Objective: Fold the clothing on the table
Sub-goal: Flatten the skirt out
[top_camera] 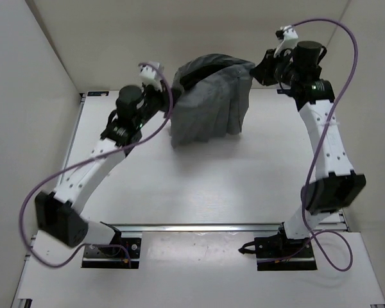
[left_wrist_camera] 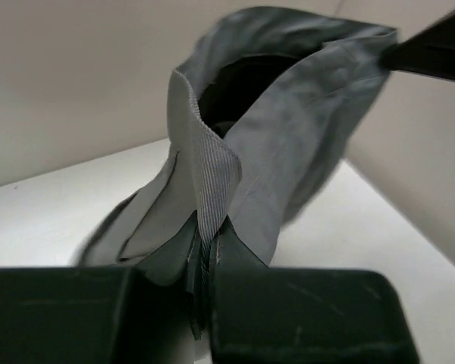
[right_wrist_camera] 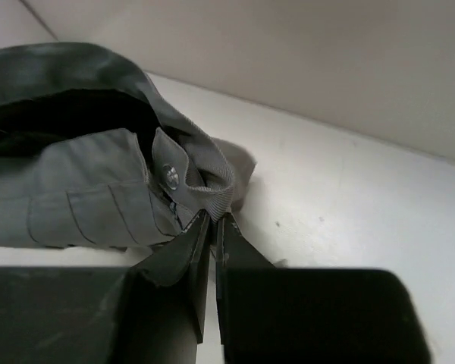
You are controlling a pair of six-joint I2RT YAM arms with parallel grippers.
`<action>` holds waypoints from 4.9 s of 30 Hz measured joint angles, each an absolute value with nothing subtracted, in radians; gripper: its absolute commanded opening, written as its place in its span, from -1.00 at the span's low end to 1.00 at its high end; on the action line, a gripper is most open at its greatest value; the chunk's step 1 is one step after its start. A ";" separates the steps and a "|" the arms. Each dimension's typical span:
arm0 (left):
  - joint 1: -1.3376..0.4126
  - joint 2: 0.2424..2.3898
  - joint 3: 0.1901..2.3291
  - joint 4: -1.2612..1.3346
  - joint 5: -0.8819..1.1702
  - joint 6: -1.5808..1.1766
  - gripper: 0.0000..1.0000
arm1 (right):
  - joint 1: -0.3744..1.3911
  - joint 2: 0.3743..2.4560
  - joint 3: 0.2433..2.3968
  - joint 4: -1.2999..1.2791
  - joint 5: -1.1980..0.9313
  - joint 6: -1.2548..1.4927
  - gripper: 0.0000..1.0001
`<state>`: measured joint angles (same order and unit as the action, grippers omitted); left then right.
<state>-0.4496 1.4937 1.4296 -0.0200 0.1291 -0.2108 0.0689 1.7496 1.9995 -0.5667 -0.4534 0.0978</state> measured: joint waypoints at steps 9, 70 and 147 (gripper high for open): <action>-0.490 1.029 0.751 0.033 0.068 -0.294 0.49 | 0.218 1.415 1.312 -0.480 -0.453 0.030 -0.67; -0.781 1.069 0.606 -0.382 -0.219 -0.289 -1.00 | 0.606 1.435 0.740 -0.425 -0.139 0.232 -0.64; -0.797 1.282 0.895 -0.702 -0.285 -0.226 -1.00 | 0.497 1.392 0.754 -0.456 -0.151 0.260 -1.00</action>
<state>-0.7971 1.2816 0.8951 -0.7017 -0.2848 -0.2256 0.4969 1.3922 0.7536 -0.4561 -0.1513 0.2604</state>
